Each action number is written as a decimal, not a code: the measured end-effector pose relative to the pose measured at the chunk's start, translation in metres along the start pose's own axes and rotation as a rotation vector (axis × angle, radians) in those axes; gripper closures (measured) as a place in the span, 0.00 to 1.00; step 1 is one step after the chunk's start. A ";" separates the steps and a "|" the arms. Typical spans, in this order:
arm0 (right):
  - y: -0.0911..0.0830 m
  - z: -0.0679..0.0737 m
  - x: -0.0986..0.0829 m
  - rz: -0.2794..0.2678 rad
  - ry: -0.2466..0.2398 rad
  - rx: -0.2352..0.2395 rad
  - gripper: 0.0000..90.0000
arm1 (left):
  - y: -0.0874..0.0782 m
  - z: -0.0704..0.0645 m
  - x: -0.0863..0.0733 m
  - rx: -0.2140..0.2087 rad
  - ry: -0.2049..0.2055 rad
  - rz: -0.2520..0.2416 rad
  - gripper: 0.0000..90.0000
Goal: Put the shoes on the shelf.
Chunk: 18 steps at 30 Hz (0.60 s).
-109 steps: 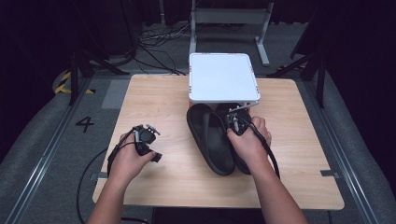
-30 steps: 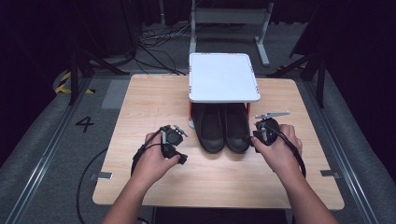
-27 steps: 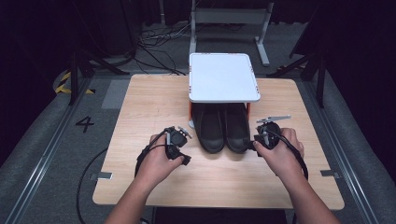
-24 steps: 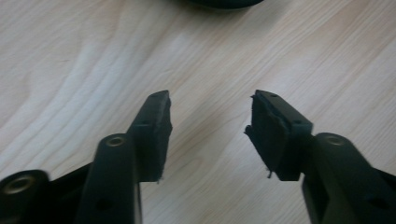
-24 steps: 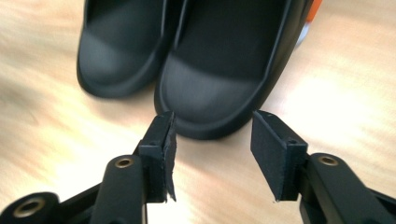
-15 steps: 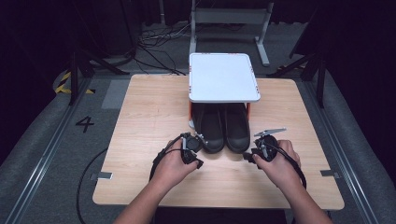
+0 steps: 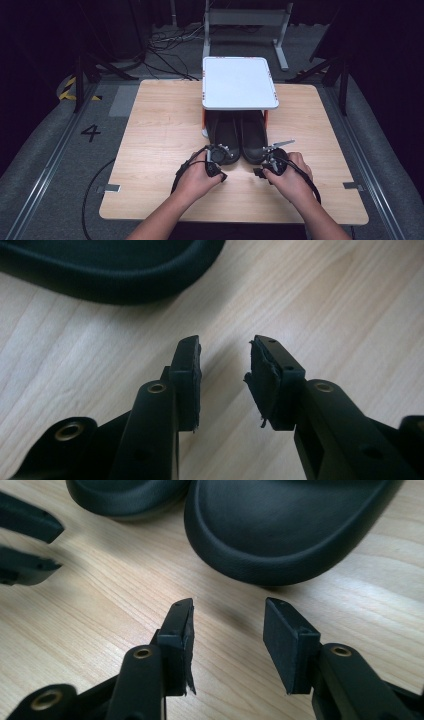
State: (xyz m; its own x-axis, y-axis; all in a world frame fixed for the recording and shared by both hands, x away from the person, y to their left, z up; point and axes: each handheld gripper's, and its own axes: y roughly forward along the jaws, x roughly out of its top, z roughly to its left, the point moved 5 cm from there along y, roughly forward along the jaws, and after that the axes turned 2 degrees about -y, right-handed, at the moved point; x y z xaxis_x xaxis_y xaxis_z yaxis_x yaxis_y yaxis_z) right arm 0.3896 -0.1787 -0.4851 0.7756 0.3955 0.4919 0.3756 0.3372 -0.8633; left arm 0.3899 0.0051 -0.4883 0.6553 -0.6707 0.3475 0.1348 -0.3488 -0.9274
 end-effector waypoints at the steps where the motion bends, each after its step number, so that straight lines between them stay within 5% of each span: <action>1: 0.003 -0.001 0.000 0.012 0.000 -0.003 0.63 | 0.005 0.000 0.004 -0.001 -0.005 0.001 0.72; 5: 0.006 -0.005 0.002 0.017 0.014 -0.011 0.66 | 0.010 -0.005 0.011 -0.003 -0.017 0.002 0.73; 8: 0.006 -0.008 0.003 0.016 0.010 -0.023 0.75 | 0.011 -0.007 0.016 0.050 -0.015 0.015 0.77; 18: 0.015 -0.011 0.013 0.059 0.027 -0.029 0.87 | 0.014 -0.002 0.028 0.089 -0.089 0.027 0.88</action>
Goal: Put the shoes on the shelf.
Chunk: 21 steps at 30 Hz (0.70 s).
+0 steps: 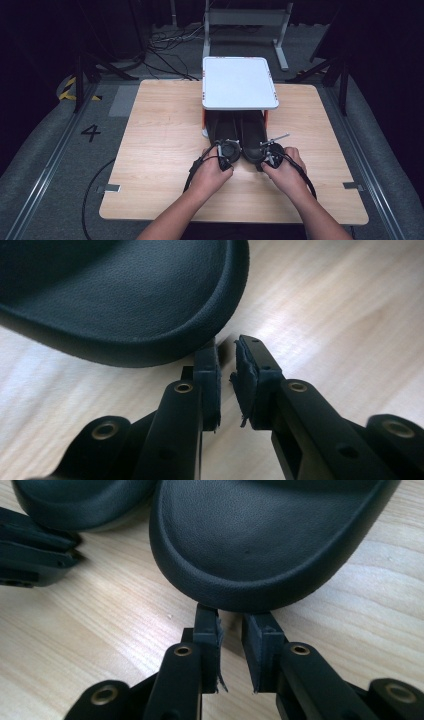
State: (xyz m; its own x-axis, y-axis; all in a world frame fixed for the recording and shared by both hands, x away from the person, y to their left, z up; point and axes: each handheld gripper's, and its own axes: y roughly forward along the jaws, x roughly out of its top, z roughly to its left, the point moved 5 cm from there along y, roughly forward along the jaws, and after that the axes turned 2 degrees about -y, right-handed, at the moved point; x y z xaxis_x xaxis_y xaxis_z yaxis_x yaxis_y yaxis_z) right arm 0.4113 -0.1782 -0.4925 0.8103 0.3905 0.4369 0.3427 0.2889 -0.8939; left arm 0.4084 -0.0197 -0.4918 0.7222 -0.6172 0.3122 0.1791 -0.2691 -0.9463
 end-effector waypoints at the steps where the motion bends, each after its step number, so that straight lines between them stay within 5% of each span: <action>1: 0.001 0.001 0.001 -0.003 0.002 0.006 0.87 | -0.001 0.002 0.001 0.020 -0.002 -0.005 0.88; 6: 0.005 0.004 0.017 0.002 0.004 0.014 0.87 | -0.002 0.015 0.005 0.009 -0.045 -0.044 0.87; 16: 0.013 -0.004 0.044 0.090 0.033 0.011 0.88 | 0.000 0.030 0.020 0.018 -0.084 -0.034 0.87; 21: 0.017 -0.011 0.052 0.090 0.054 0.013 0.87 | -0.001 0.037 0.027 0.028 -0.099 -0.045 0.88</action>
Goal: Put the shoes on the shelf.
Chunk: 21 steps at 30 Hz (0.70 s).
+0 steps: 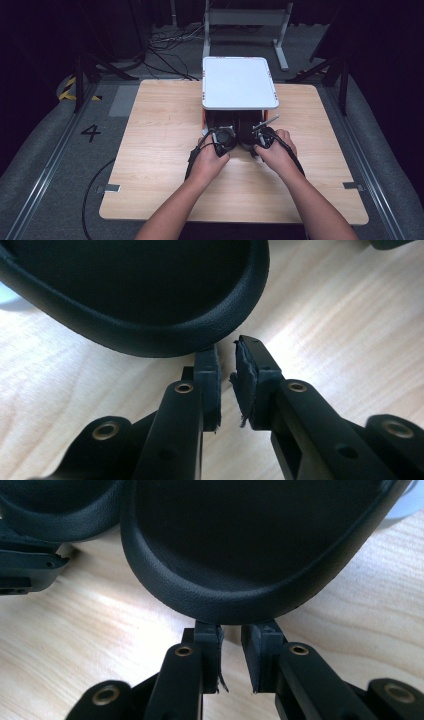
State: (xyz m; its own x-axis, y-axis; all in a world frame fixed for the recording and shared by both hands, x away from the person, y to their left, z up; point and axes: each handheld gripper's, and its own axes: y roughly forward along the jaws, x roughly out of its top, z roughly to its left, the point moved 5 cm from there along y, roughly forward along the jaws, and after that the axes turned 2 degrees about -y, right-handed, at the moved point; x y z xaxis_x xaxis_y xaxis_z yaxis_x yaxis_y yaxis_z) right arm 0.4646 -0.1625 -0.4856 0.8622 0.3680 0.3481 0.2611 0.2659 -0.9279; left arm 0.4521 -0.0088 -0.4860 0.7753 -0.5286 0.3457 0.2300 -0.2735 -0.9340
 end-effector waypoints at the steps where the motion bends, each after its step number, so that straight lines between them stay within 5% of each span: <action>1: 0.000 0.000 0.000 0.000 0.000 0.000 0.87 | 0.000 0.000 0.000 0.000 0.000 0.000 0.88; 6: 0.002 -0.007 0.015 -0.038 0.009 -0.044 0.86 | -0.002 0.009 0.012 0.042 -0.017 -0.035 0.87; 15: 0.009 -0.019 0.029 0.003 0.070 -0.033 0.85 | -0.001 0.018 0.023 0.004 -0.073 -0.016 0.90; 19: 0.004 -0.020 0.024 -0.013 0.056 -0.031 0.82 | -0.005 0.017 0.016 0.022 -0.030 -0.026 0.72; 21: -0.002 -0.022 0.021 -0.042 0.028 -0.038 0.80 | -0.011 0.017 0.011 -0.004 -0.026 -0.036 0.66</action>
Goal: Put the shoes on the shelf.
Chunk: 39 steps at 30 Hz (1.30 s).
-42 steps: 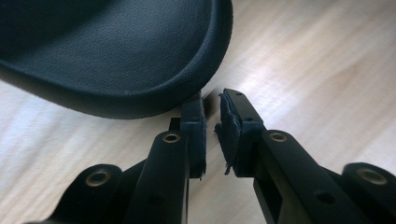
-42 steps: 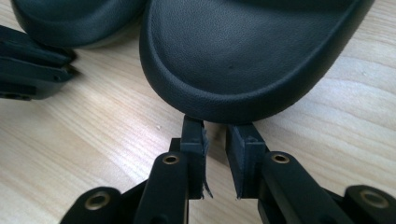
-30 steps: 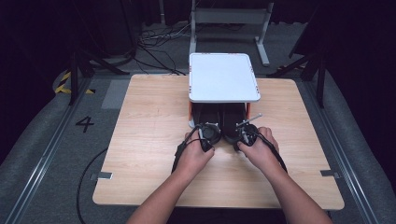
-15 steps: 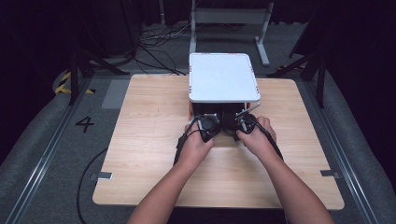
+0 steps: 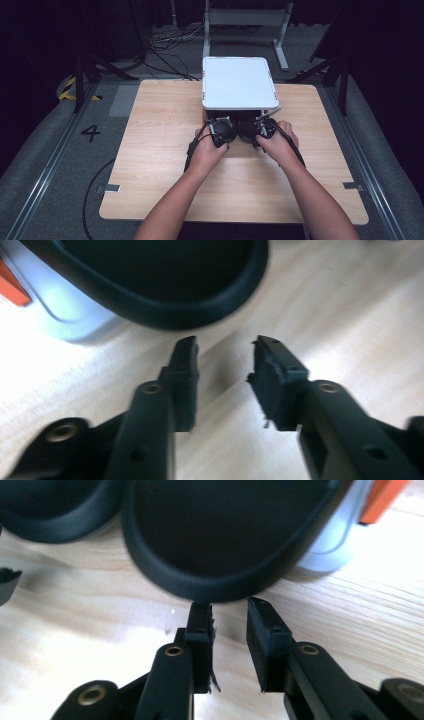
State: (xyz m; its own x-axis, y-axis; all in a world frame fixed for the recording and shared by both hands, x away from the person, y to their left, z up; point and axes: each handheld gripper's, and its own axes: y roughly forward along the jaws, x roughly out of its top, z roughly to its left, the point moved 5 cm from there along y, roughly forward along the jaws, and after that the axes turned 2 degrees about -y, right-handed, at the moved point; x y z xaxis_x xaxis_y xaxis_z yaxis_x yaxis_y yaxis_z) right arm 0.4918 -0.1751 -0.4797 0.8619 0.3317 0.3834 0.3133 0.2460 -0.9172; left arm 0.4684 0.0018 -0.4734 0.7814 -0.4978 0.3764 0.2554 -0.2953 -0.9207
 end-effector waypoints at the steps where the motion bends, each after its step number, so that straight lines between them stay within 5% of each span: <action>1: -0.005 0.000 -0.002 -0.011 -0.001 0.003 0.79 | -0.003 0.000 -0.001 -0.003 0.015 -0.009 0.62; 9: -0.048 -0.008 -0.016 -0.152 -0.061 0.034 0.61 | -0.038 0.000 -0.019 -0.015 0.045 -0.073 0.43; 12: -0.064 -0.015 -0.021 -0.214 -0.087 0.048 0.55 | -0.060 0.003 -0.028 0.003 0.084 -0.139 0.35; 17: -0.083 -0.027 -0.033 -0.281 -0.126 0.046 0.51 | -0.080 0.008 -0.042 -0.005 0.119 -0.183 0.29; 24: -0.100 -0.057 -0.065 -0.380 -0.187 -0.006 0.45 | -0.091 0.035 -0.083 0.047 0.146 -0.214 0.21; 30: -0.098 -0.089 -0.090 -0.412 -0.162 -0.031 0.41 | -0.095 0.076 -0.115 0.083 0.096 -0.284 0.18; 32: -0.098 -0.101 -0.097 -0.410 -0.163 -0.040 0.41 | -0.098 0.091 -0.123 0.120 0.058 -0.276 0.20; 34: -0.099 -0.111 -0.104 -0.396 -0.182 -0.045 0.41 | -0.101 0.108 -0.134 0.144 -0.032 -0.273 0.18; 39: -0.094 -0.131 -0.116 -0.372 -0.234 -0.071 0.41 | -0.104 0.132 -0.150 0.185 -0.052 -0.217 0.18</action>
State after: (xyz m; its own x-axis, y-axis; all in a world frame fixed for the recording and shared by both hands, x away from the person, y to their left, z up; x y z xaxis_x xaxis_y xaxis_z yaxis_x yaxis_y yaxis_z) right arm 0.4143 -0.3560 -0.4519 0.5744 0.4319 0.6954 0.6189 0.3268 -0.7142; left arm 0.3999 0.2153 -0.4479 0.7244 -0.3951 0.5649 0.5155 -0.2336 -0.8245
